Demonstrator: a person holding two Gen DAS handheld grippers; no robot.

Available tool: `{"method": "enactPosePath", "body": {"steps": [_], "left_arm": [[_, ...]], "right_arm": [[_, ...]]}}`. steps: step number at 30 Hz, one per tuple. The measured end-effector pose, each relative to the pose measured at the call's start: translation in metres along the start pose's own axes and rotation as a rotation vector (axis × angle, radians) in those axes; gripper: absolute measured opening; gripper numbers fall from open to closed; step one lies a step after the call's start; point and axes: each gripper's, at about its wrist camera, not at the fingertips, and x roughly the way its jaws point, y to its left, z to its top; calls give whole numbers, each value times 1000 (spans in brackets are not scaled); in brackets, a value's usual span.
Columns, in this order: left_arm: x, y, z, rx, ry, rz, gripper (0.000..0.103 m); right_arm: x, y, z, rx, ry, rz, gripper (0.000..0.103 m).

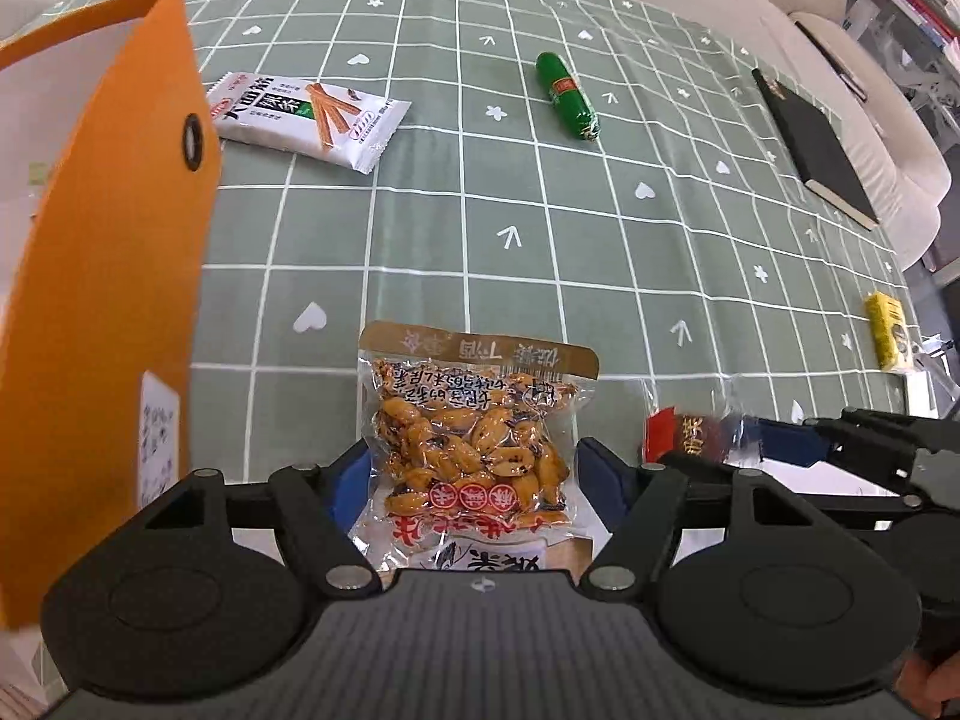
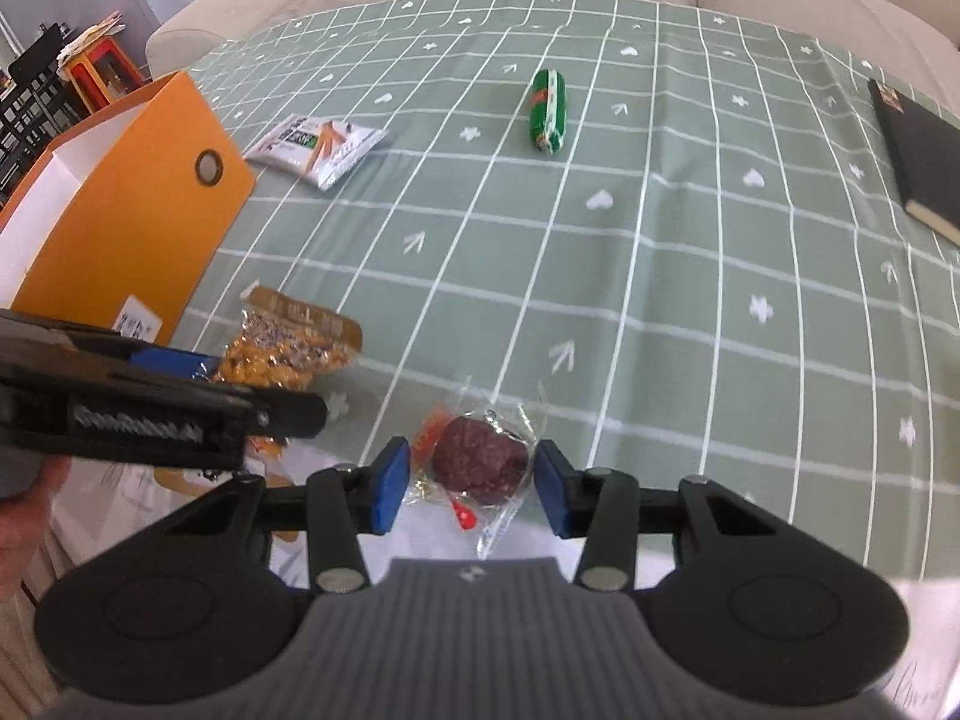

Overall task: Organize snacks
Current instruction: 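Lift both held packets and carry them toward the orange box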

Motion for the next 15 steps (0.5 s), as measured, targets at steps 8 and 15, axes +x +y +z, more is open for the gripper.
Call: {"method": "enactPosePath", "body": {"steps": [8, 15], "left_arm": [[-27, 1, -16, -12, -65, -57, 82], [-70, 7, -16, -26, -172, -91, 82]], "right_arm": [[-19, 7, -18, 28, -36, -25, 43], [-49, 13, -18, 97, -151, -3, 43]]}}
